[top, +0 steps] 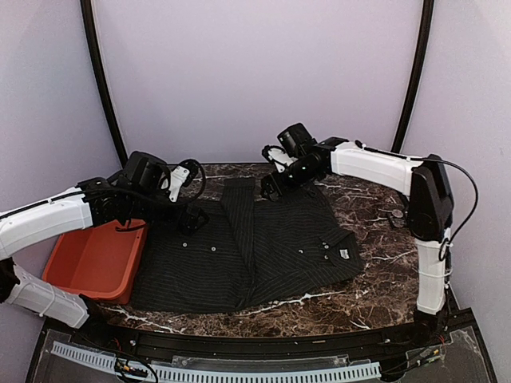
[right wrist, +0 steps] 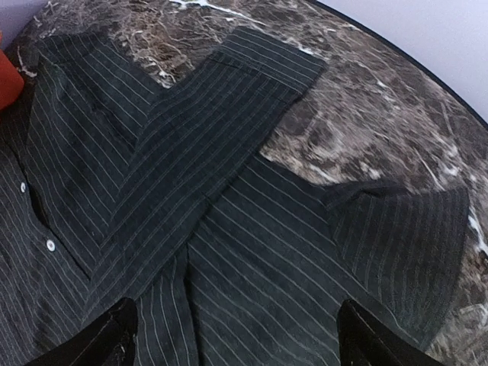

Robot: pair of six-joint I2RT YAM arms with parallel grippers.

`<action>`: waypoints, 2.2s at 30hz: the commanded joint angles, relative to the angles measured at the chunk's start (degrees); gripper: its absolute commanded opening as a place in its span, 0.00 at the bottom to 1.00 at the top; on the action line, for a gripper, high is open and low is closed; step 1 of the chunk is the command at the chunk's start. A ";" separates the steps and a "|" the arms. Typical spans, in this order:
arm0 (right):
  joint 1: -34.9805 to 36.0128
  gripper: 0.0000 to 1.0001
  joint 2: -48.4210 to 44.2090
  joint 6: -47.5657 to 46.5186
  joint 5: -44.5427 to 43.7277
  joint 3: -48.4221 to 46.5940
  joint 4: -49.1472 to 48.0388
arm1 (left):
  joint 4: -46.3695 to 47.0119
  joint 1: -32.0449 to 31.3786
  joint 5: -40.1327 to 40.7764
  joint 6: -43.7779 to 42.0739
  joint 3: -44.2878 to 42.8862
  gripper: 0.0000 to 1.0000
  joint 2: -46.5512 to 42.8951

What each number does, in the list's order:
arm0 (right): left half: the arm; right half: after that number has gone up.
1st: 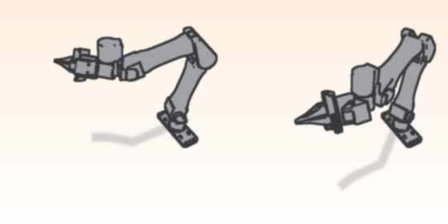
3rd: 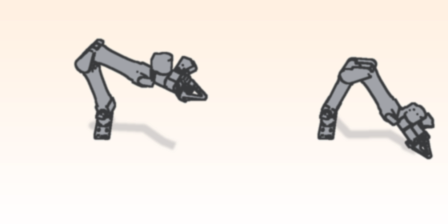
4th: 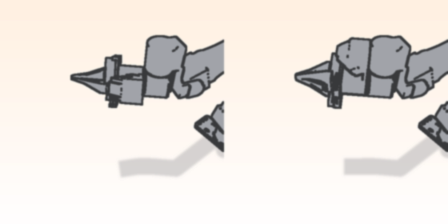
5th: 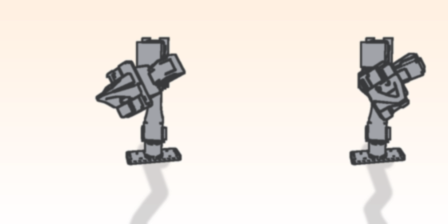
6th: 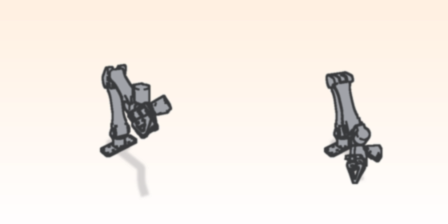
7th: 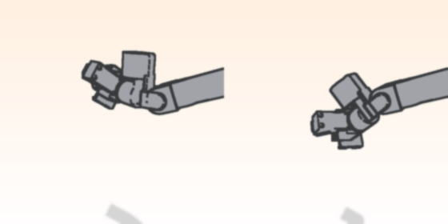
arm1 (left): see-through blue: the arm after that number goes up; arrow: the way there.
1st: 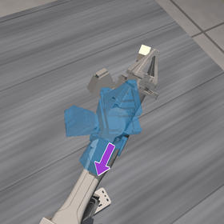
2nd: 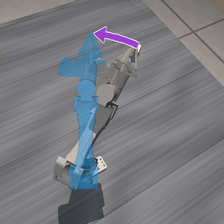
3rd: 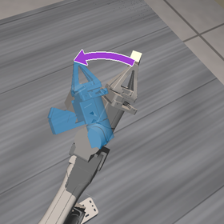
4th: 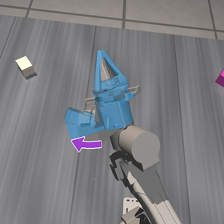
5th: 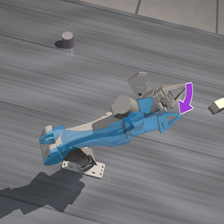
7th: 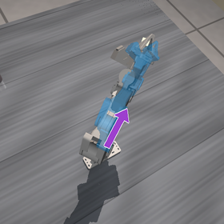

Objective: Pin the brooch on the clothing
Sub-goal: Flatten out the crumpled clothing at the center of the board.

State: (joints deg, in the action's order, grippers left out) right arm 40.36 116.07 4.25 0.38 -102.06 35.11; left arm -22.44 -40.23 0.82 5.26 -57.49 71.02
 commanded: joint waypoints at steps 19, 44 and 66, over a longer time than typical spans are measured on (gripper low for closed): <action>2.03 0.83 23.40 9.54 11.37 -19.70 0.59 | 0.08 3.38 0.17 5.45 1.91 0.99 2.29; 1.87 0.49 30.45 16.09 15.28 -22.72 -4.36 | 1.35 5.90 -3.70 6.38 2.40 0.99 1.48; 2.38 0.00 0.22 10.78 13.12 -0.56 -11.95 | 1.88 7.66 -4.57 6.88 2.82 0.99 0.26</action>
State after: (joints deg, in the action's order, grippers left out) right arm 42.24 133.73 16.95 15.09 -111.96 26.55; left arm -20.86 -33.30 -3.57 11.64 -55.70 73.78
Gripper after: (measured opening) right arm 0.007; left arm 0.989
